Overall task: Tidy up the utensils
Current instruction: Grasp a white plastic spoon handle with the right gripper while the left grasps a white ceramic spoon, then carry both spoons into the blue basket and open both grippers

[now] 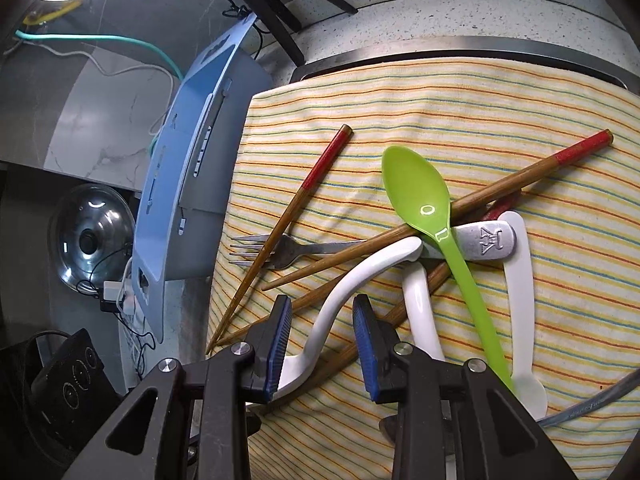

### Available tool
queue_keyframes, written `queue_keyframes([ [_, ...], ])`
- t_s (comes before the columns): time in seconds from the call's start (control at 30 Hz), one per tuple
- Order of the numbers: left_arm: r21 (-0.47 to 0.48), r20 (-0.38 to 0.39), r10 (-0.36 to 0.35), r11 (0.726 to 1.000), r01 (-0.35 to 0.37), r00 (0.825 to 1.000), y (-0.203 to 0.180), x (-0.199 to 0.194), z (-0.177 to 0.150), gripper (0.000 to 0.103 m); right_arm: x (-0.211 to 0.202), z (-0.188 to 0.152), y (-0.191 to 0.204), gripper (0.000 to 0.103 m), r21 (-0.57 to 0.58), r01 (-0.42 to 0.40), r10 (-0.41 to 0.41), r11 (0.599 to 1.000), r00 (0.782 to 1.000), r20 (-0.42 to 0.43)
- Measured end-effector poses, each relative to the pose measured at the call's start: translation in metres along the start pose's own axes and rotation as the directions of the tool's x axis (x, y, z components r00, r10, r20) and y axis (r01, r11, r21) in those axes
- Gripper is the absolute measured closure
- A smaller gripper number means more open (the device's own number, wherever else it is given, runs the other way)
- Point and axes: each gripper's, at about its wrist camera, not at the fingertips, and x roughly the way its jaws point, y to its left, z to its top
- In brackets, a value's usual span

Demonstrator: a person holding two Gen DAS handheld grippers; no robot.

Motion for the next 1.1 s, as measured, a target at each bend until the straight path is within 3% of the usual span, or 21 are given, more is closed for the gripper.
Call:
queue_keyframes([
  [0.13,0.012,0.005,0.003,1.0,-0.004,1.0,-0.005,0.006,0.003,0.036,0.002,0.001,0.002,0.074,-0.003,0.004,-0.004,1.0,1.0,-0.002],
  [0.23,0.007,0.007,0.007,1.0,-0.007,1.0,-0.004,0.008,0.004,0.048,0.002,0.001,0.003,0.076,-0.006,0.009,-0.009,1.0,1.0,-0.003],
  [0.5,0.016,0.014,-0.021,1.0,0.021,1.0,-0.002,0.007,0.001,0.056,0.005,0.0,0.004,0.088,-0.005,0.01,-0.01,1.0,1.0,-0.013],
  [1.1,0.024,0.081,-0.018,1.0,0.016,0.997,-0.001,-0.024,-0.023,0.057,-0.009,-0.015,0.018,0.093,-0.01,-0.055,0.055,0.998,0.998,0.0],
])
